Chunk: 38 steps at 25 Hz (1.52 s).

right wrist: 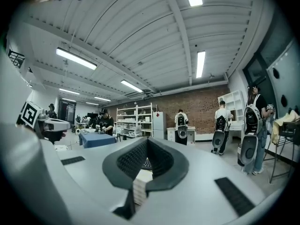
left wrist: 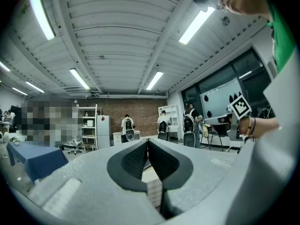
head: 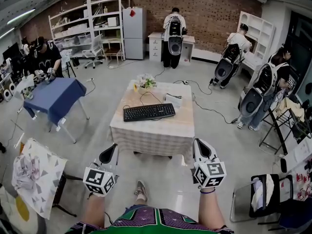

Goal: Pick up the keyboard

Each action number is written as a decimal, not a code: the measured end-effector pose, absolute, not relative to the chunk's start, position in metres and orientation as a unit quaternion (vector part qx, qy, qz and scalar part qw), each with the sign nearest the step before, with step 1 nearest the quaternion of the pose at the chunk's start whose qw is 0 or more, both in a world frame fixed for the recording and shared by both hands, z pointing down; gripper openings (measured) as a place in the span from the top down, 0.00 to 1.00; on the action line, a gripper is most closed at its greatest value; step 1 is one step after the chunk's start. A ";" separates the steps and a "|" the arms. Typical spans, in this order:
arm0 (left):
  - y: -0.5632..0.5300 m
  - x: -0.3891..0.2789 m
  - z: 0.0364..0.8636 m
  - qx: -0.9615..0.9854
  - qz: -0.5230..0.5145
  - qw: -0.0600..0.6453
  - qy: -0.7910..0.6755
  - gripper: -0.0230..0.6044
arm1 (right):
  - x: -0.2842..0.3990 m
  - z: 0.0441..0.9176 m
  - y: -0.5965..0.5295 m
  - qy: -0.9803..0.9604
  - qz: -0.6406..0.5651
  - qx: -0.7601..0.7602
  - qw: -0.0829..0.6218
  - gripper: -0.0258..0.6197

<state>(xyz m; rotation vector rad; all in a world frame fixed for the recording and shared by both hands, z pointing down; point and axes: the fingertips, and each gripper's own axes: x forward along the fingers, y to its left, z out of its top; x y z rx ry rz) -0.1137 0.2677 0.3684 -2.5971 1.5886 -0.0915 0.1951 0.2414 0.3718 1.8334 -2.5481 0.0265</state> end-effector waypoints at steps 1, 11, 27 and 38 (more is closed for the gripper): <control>0.267 -0.112 0.370 -0.854 -0.037 0.054 0.516 0.93 | 0.194 0.373 0.238 -0.813 0.010 0.582 0.002 0.96; 0.227 -0.112 0.376 -0.859 -0.054 0.064 0.505 0.93 | 0.182 0.380 0.192 -0.819 0.016 0.574 0.011 0.96; 0.059 -0.129 0.360 -0.869 -0.029 0.050 0.492 0.93 | 0.171 0.348 0.035 -0.808 0.003 0.588 0.021 0.96; -0.042 -0.175 0.358 -0.871 -0.016 0.038 0.489 0.94 | 0.129 0.337 -0.059 -0.802 -0.007 0.596 0.032 0.96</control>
